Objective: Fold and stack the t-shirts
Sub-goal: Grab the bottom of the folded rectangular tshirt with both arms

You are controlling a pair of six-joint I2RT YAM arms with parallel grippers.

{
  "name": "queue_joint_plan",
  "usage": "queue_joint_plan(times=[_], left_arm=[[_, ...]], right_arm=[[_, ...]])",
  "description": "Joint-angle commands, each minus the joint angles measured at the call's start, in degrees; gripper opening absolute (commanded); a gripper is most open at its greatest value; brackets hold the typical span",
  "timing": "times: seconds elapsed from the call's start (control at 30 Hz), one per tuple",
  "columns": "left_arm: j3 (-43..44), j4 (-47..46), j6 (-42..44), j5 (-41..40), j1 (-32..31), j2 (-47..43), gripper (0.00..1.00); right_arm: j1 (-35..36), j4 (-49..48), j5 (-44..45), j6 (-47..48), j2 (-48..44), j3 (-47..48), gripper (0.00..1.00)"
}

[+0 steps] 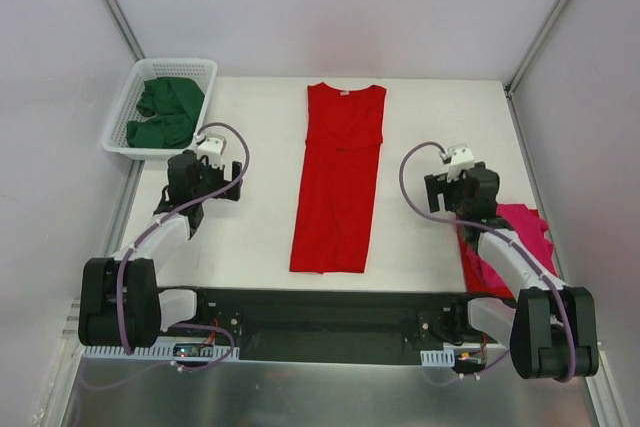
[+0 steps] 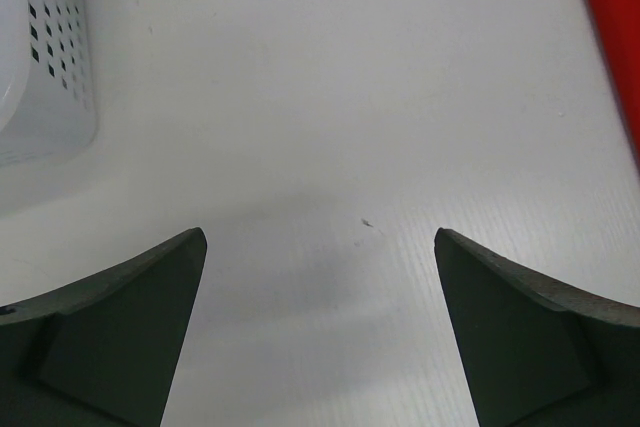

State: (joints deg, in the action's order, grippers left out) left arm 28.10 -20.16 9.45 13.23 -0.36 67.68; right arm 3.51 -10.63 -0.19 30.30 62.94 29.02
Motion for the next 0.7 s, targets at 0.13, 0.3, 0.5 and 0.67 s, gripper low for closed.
queue_joint_plan(times=[0.13, 0.3, 0.5, 0.67], left_arm=[[3.37, -2.86, -3.38, -13.92, -2.71, 4.91, 0.99], [2.85, -5.84, -4.53, -22.79, -6.74, 7.98, 0.99], [-3.74, -19.98, -2.61, -27.4, -8.95, 9.67, 0.99], [-14.11, -33.15, 0.47, -15.9, -8.96, 3.79, 0.99]], right_arm=[[1.85, -18.99, 4.85, -7.62, 0.86, -4.32, 0.96], [2.29, -28.35, 1.86, -5.96, 4.82, -9.31, 0.96], [3.26, -34.98, 8.79, -7.28, 9.65, -11.26, 0.96], [3.17, -34.89, 9.41, -7.45, 9.75, -11.26, 0.96]])
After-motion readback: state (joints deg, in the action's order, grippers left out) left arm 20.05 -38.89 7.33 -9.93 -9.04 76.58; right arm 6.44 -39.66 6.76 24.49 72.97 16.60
